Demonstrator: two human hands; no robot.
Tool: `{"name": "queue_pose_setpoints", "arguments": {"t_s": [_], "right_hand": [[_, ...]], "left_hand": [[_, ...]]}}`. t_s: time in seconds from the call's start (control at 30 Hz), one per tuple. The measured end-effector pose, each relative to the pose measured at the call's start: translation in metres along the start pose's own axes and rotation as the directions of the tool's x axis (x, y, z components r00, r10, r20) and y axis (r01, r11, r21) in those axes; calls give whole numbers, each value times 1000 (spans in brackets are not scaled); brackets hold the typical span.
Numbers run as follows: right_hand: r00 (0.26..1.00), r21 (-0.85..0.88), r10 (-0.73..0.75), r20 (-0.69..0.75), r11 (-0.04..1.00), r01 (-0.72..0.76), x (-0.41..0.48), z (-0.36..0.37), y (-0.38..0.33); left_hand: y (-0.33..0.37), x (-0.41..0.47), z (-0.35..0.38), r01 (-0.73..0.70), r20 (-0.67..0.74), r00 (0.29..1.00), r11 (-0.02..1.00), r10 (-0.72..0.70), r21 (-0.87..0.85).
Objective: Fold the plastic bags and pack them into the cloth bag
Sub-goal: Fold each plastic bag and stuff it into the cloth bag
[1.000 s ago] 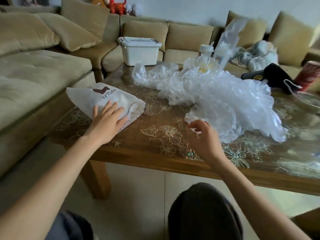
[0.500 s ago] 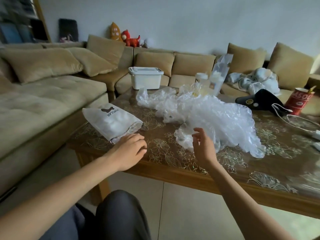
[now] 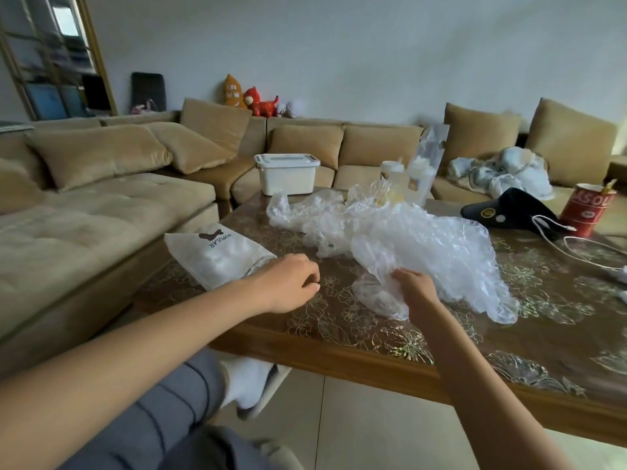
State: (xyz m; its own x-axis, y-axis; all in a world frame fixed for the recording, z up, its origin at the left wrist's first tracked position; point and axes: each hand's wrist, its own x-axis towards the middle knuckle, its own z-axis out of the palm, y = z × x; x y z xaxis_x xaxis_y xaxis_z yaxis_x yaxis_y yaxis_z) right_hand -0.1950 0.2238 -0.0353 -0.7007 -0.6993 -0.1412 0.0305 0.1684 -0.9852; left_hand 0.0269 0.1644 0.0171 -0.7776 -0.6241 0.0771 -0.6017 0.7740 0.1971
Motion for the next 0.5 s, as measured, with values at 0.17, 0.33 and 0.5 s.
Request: {"name": "queue_pose_setpoints", "arguments": {"t_s": [0.17,0.33,0.5], "right_hand": [[993,-245,-113,26,963,116,2,3,-9],[980,-214,13,196,976,30,7,12,-7],[957,36,139,254,988,-153,13,19,-14]], "left_hand": [[-22,-4,2,64,19,998,988,-62,-141],[-41,-9,27,86,44,996,964,-77,-253],[-44,19,56,117,-16,989,859,-144,-498]]}}
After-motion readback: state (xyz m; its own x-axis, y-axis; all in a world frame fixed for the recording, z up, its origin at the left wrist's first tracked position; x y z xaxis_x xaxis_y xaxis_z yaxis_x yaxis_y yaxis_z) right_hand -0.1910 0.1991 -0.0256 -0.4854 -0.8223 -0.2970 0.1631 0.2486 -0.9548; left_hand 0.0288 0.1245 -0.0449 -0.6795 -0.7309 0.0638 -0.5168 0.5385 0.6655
